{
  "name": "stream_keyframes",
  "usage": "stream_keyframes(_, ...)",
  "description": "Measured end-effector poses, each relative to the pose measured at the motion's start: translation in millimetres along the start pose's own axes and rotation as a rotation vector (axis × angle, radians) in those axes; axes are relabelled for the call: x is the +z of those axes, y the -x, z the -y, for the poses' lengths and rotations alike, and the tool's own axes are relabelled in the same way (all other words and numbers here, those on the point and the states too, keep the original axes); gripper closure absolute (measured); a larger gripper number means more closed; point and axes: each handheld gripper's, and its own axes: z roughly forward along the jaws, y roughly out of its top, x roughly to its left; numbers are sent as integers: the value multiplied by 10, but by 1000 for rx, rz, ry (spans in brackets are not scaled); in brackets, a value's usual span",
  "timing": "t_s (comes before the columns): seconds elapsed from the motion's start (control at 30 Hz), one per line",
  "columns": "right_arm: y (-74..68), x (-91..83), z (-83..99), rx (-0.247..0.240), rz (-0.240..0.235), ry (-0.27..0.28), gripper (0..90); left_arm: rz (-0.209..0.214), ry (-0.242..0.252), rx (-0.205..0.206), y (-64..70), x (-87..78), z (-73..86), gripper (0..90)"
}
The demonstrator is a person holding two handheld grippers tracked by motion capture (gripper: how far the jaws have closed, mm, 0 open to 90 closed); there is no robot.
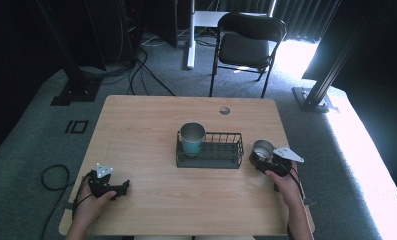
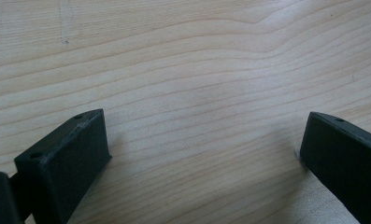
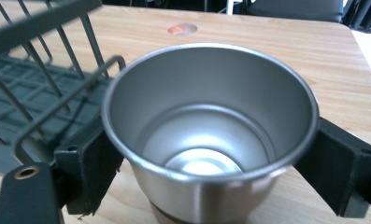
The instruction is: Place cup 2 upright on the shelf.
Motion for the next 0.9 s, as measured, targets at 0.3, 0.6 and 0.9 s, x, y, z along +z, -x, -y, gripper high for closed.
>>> stream_keyframes(0.3,-24,15,-57,-7,1,10,145,1,2,-3,2,1,0,19)
stream_keyframes(0.6,6,-13,-85,-15,43,-12,179,1,2,-2,1,1,0,19)
stream_keyframes(0.9,10,-102,-205,-10,41,3,180,1,2,-1,1,1,1,19)
